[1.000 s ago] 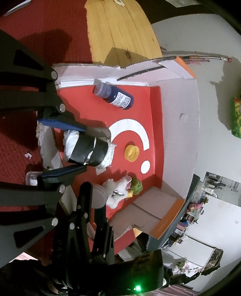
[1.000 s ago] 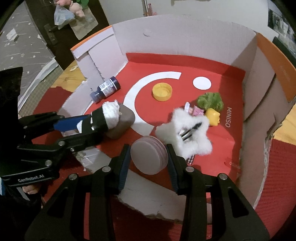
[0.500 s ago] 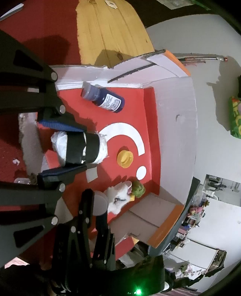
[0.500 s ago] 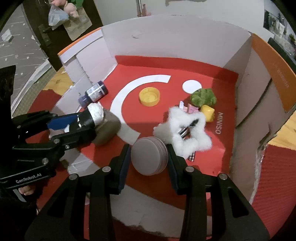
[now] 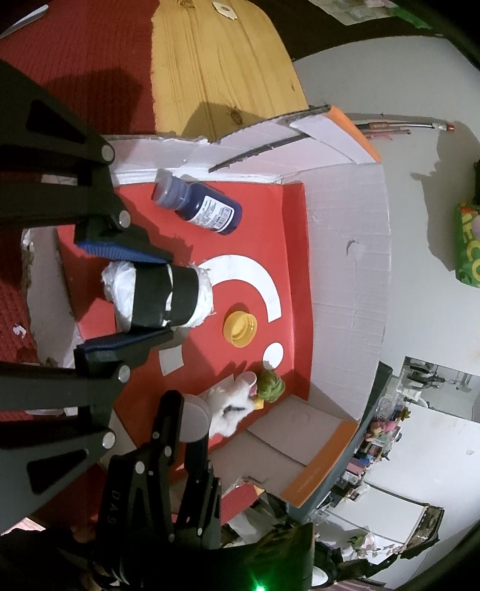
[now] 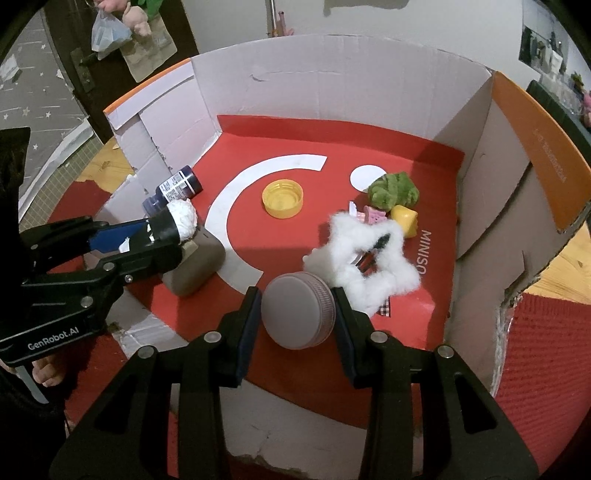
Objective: Organize objects
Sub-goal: 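Lower the cylinder and white lid onto the box floor with both grippers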
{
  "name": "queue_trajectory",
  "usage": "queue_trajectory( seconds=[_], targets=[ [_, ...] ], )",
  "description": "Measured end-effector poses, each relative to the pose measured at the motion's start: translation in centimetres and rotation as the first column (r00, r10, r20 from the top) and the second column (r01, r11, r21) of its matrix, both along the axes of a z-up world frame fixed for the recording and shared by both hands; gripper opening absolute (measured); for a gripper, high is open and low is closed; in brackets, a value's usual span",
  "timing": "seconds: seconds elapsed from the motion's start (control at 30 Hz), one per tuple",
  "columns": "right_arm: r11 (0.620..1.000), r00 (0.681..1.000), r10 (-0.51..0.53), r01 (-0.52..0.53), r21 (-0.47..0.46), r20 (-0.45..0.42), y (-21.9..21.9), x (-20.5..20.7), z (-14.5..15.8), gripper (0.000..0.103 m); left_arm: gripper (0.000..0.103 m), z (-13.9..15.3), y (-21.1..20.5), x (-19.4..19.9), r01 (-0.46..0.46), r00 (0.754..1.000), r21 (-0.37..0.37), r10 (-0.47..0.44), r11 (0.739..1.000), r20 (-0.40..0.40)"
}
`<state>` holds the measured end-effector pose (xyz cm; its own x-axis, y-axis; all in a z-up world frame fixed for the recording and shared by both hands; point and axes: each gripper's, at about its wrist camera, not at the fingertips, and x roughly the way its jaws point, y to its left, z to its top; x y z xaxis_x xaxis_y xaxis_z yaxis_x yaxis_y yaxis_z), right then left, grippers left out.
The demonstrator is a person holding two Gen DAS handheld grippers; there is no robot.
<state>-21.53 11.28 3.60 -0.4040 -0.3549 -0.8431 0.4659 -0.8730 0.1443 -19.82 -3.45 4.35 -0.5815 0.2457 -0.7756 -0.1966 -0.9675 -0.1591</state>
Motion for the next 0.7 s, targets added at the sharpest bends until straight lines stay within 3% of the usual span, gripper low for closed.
queue_trajectory(
  seconds=[0.7],
  targets=[
    [1.0,1.0,0.006,-0.006,-0.003,-0.01,-0.43,0.07,-0.05,0.037,0.038,-0.12,-0.53,-0.37,-0.036,0.999,-0.012,0.035,0.999,-0.004]
  ],
)
